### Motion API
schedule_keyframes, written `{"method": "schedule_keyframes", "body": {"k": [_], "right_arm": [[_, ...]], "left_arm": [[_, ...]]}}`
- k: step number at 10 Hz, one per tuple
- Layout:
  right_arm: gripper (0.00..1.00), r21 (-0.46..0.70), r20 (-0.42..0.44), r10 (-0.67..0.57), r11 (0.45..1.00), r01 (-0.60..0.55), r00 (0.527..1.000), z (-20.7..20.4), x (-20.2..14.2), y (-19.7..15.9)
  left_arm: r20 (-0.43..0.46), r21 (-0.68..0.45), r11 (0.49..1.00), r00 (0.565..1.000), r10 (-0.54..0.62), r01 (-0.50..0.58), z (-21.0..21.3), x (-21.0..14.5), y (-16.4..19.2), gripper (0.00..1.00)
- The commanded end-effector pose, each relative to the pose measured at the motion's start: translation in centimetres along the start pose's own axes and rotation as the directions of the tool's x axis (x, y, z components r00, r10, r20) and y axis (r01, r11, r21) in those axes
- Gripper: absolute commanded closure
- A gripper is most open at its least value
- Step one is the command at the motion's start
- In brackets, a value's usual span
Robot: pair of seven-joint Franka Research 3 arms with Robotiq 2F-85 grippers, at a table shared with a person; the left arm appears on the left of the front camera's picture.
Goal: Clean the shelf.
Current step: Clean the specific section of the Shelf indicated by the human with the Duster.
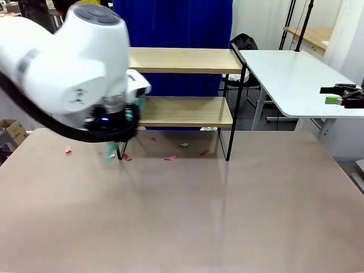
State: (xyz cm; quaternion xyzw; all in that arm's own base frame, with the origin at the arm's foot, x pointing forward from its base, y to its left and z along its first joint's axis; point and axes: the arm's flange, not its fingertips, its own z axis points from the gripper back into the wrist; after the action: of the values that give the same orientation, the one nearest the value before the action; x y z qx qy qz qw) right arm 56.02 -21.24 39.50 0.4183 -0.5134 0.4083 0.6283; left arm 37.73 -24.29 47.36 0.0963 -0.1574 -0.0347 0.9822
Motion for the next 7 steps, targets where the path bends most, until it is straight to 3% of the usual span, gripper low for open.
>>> {"method": "schedule_keyframes", "body": {"k": [1,2,3,6,7], "right_arm": [[0.00,0.000,0.002,0.004,1.000,-0.004,1.000,-0.1,0.3,0.1],[0.00,0.000,0.002,0.004,1.000,-0.004,1.000,-0.1,0.3,0.1],[0.00,0.000,0.002,0.004,1.000,-0.004,1.000,-0.1,0.3,0.1],[0.00,0.000,0.002,0.004,1.000,-0.004,1.000,-0.1,0.3,0.1],[0.00,0.000,0.002,0.004,1.000,-0.004,1.000,-0.1,0.3,0.1]], "left_arm": [[-0.020,0.134,0.991,1.000,-0.018,0.020,1.6,-0.9,3.6,0.87],[-0.017,0.236,0.972,1.000,-0.003,0.007,2.0,-1.0,4.5,0.87],[0.041,0.273,0.962,0.999,-0.018,0.006,3.3,-1.6,4.0,0.87],[0.174,0.068,0.991,0.976,-0.128,0.118,7.4,-3.5,0.4,0.87],[0.078,0.195,0.978,0.992,-0.097,0.081,5.2,-2.4,2.5,0.87]]}}
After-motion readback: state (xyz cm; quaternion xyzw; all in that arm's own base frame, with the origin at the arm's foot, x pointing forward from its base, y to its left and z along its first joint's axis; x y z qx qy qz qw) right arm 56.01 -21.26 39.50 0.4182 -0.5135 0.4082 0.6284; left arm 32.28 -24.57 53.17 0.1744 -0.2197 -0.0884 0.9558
